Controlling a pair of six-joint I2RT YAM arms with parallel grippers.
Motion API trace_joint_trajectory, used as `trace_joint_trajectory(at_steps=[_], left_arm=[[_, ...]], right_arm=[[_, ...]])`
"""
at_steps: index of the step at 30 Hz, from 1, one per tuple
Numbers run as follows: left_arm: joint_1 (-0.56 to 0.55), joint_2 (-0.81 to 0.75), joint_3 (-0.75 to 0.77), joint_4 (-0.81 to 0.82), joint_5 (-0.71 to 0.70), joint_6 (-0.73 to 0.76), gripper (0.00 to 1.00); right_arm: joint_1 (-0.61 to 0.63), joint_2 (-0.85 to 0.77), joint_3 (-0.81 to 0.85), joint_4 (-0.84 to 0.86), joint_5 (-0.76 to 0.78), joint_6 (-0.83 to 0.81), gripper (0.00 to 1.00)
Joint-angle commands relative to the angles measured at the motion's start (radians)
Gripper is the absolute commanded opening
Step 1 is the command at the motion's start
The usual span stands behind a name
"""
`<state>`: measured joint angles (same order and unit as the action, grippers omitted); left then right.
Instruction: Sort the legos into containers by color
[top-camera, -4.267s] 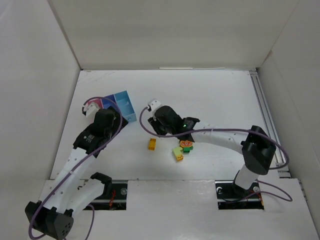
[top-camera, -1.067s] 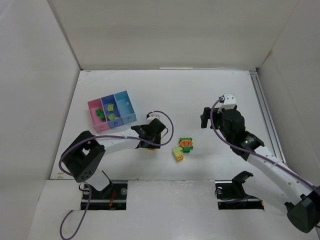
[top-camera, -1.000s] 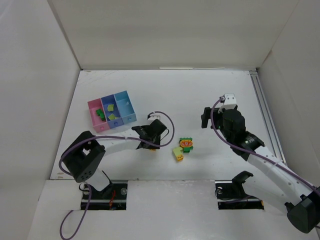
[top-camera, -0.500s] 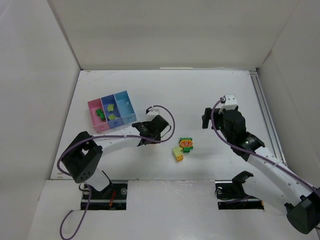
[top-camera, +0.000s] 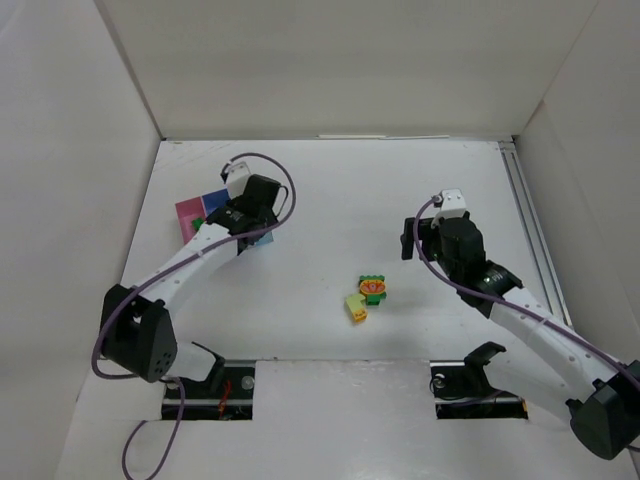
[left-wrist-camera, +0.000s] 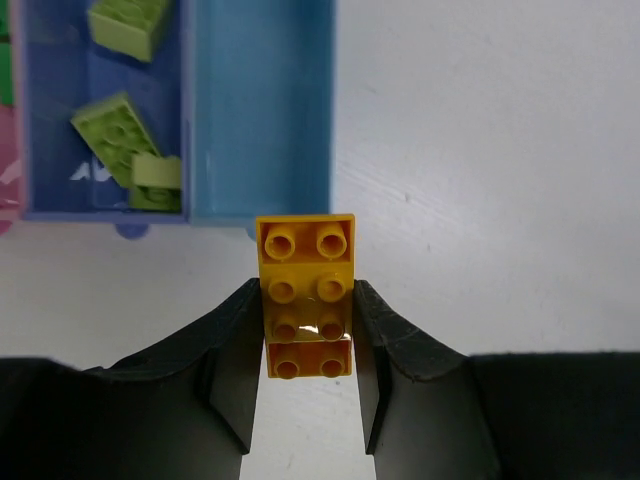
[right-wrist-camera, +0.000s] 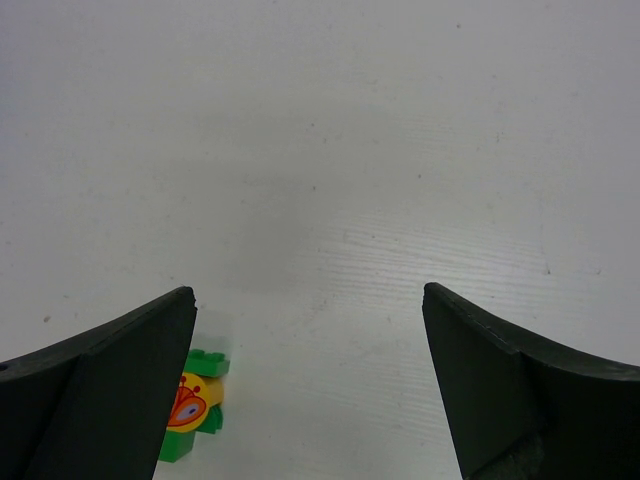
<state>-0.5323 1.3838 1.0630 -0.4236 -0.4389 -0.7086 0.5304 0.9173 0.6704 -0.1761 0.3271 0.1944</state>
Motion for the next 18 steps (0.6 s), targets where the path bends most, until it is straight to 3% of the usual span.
trace_joint_trajectory(at_steps=[1,9,18], left_arm=[[0.075,0.014,0.067,-0.026,-0.044,-0.011,0.18],[0.133,0.161,0.225,-0.070,-0.121,-0.038,0.18],[0.180,0.195,0.238,-0.060,-0.098,-0.026,0.18]], right_arm=[[-0.006,0.005,0.009,0.017,-0.020,-0.018,1.00],[-0.006,0.005,0.009,0.017,-0.011,-0.018,1.00],[-0.006,-0.005,0.009,0.007,0.009,-0.018,1.00]])
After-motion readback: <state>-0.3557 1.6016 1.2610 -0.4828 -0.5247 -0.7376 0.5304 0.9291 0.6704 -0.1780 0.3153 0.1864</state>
